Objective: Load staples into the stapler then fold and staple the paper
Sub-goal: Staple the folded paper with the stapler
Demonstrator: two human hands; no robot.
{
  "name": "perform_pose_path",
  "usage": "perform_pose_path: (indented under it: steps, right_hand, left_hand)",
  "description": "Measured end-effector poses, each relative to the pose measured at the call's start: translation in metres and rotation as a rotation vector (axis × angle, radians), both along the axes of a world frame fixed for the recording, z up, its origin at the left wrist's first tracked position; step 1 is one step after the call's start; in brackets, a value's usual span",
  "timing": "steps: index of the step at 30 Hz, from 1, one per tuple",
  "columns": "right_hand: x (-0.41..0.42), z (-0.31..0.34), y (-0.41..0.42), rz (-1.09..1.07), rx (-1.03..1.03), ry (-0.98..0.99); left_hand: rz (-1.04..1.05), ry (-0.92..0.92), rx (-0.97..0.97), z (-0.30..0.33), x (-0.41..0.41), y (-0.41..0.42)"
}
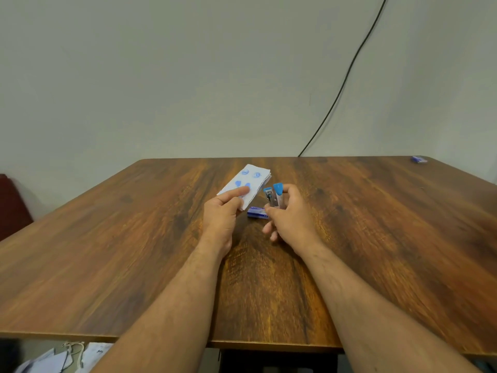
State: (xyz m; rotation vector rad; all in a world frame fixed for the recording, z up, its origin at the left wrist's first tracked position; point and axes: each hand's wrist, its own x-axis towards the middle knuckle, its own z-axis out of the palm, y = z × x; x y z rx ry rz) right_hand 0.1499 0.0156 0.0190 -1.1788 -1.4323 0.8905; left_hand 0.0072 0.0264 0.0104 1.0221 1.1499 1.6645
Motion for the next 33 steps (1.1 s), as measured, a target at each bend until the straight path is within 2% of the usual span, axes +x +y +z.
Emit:
perform_pose_path:
  steps: [4,8,13,21,25,29,33]
  right_hand:
    - [-0.009,-0.005,0.008,0.008,-0.058,-0.040]
    - [-0.007,-0.004,0.006,0.060,-0.115,0.069]
    - [-0.006,-0.005,0.003,0.050,-0.119,0.106]
    - [-0.007,-0.002,-0.001,0.045,-0.092,0.016]
    - [-0.006,-0.002,-0.002,0.040,-0.063,-0.047]
    - [-0.006,-0.002,-0.002,0.059,-0.081,-0.028]
    - [-0.005,-0.002,0.000,0.049,-0.087,0.007]
  left_hand:
    - [-0.026,-0.075,0.009,0.000,0.000,0.001]
    - [-0.051,-0.136,-0.006,-0.002,-0.003,0.005]
    - [-0.077,-0.149,0.035,0.001,0.001,0.000]
    - [-0.129,-0.162,0.059,-0.004,-0.004,0.003]
    - [-0.092,-0.070,0.066,-0.003,-0.004,0.000]
    - [-0.081,0.081,0.082,-0.001,-0.001,-0.006]
    - [-0.097,0.087,0.092,-0.002,-0.002,-0.004]
